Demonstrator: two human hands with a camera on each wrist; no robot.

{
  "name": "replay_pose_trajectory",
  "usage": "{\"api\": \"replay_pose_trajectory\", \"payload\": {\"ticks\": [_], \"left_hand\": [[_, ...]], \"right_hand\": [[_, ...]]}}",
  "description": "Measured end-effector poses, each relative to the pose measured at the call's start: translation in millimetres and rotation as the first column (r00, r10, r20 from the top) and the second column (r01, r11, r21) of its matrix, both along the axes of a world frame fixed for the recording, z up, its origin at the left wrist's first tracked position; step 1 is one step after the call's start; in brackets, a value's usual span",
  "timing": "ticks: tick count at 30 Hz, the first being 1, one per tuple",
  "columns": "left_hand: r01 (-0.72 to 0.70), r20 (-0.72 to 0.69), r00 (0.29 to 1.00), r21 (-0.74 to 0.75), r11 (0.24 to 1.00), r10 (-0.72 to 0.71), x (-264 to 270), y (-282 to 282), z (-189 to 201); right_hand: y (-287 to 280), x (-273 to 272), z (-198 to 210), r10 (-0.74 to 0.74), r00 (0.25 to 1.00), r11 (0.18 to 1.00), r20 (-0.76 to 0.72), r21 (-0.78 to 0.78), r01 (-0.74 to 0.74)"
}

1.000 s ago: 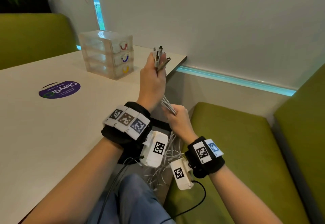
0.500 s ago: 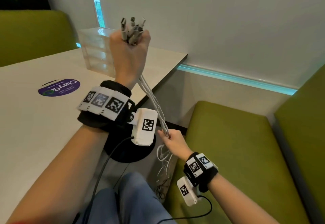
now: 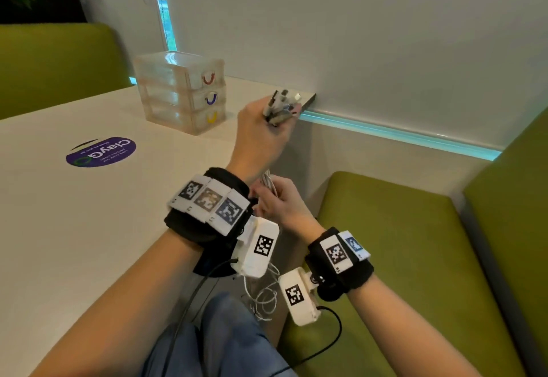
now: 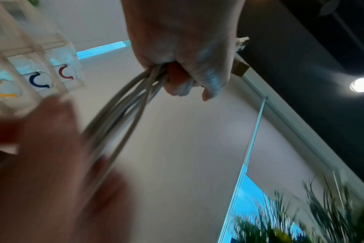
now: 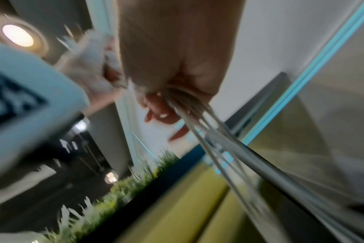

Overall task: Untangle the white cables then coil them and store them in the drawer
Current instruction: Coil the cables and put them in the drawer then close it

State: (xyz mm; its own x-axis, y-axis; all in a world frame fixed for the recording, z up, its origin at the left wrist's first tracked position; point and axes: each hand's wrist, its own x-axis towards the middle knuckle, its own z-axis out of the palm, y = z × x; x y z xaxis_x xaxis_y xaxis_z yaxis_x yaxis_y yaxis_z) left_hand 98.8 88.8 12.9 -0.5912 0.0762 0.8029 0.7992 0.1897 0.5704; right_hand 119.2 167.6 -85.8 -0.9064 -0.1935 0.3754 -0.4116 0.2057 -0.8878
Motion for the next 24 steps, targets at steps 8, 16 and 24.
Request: {"api": "replay_pose_trajectory", "payload": {"ticks": [8, 16, 24], "left_hand": [[-0.097, 0.053, 0.994, -0.024, 0.995, 0.099, -6.7, -40.1, 35.5], [0.326, 0.418, 0.881, -0.876, 0.355, 0.223, 7.8, 6.8, -37.9], [0.21, 0.428, 0.871, -0.769, 0.604, 0.242, -4.9, -0.6, -24.9]], "right_hand": [[30.1, 1.3, -69.4, -0.292, 0.939, 0.915, 0.179, 0.339, 0.22], [48.2, -4.7, -13.7, -0.358, 0.922, 0.919, 0.147, 0.232, 0.319], [63.7, -5.1, -25.7, -0.447, 0.894, 0.799, 0.03, 0.462, 0.384]]}}
